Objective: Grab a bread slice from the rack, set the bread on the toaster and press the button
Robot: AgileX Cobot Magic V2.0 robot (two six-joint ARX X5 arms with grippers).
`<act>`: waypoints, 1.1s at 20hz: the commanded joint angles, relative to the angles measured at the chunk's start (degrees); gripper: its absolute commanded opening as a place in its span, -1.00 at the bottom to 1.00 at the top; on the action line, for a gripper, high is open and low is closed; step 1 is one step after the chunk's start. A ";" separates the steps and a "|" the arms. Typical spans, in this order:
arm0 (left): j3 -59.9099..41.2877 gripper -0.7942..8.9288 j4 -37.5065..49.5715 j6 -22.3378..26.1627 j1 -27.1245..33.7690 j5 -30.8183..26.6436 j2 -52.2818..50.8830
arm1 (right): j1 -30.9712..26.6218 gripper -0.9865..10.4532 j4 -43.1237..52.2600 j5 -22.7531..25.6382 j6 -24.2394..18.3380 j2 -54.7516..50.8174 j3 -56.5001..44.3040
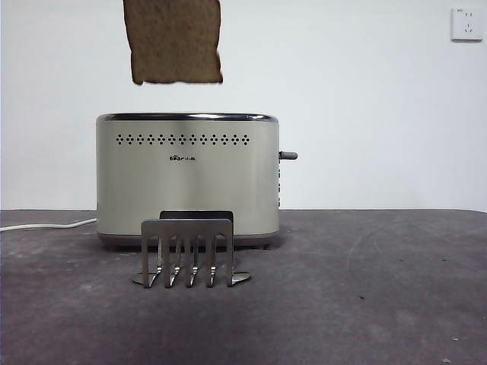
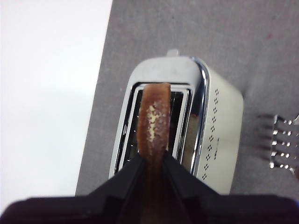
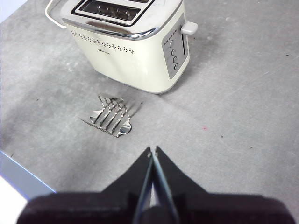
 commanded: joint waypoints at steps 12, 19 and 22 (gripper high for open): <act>-0.26 -0.85 2.99 4.94 4.61 7.65 9.70 | 0.15 -0.85 -0.26 -0.09 -0.44 1.27 -0.04; -0.26 -0.50 5.40 0.24 7.72 10.32 14.38 | 0.15 -0.85 0.74 -0.09 -0.46 4.50 -0.04; -0.26 -0.30 6.97 -0.74 7.72 10.01 14.03 | 0.15 -0.85 3.67 -0.11 -0.42 6.21 -0.04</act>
